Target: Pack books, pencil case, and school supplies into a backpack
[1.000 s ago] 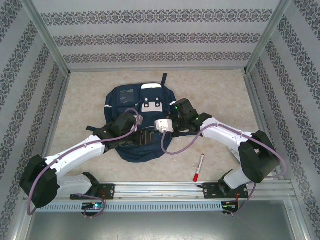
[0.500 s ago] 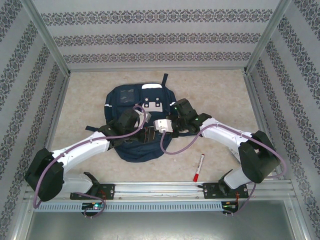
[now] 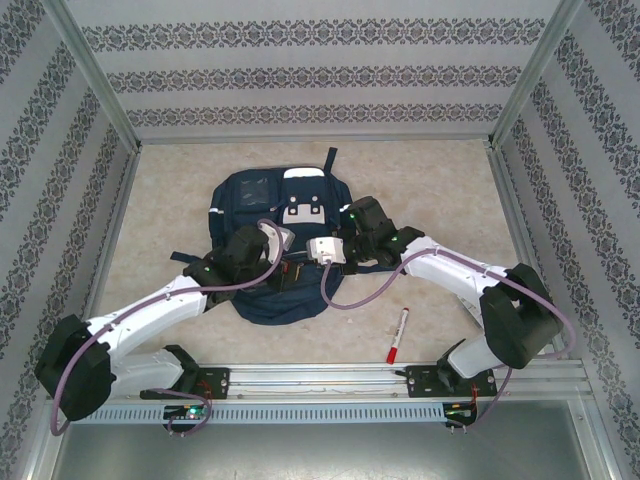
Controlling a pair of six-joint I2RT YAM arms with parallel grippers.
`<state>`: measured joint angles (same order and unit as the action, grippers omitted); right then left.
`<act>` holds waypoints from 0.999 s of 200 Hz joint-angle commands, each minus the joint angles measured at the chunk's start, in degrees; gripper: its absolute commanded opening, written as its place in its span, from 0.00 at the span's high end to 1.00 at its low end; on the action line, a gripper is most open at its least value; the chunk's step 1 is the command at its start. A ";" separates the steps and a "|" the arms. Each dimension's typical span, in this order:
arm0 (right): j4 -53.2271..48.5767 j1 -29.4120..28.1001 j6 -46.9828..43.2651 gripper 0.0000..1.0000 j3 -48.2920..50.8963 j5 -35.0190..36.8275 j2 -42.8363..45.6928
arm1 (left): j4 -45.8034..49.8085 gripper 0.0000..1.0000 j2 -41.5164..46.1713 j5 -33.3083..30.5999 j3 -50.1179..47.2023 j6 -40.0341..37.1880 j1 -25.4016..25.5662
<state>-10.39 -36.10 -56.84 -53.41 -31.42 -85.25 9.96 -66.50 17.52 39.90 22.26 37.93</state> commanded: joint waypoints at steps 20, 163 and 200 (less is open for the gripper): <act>0.65 0.63 1.52 1.00 -0.12 -3.38 1.68 | -2.14 1.00 1.08 2.09 -2.50 -0.68 0.48; -1.47 2.29 -1.45 0.66 2.21 -4.10 4.48 | 8.22 1.00 8.12 9.40 -3.34 1.83 -14.10; -2.64 -1.01 -3.91 0.57 1.20 -1.90 5.17 | 6.49 0.69 9.57 13.75 -4.18 3.58 -12.94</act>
<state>-11.38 -35.55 -58.22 -51.94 -32.42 -80.93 19.86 -58.37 26.28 35.68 25.28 23.68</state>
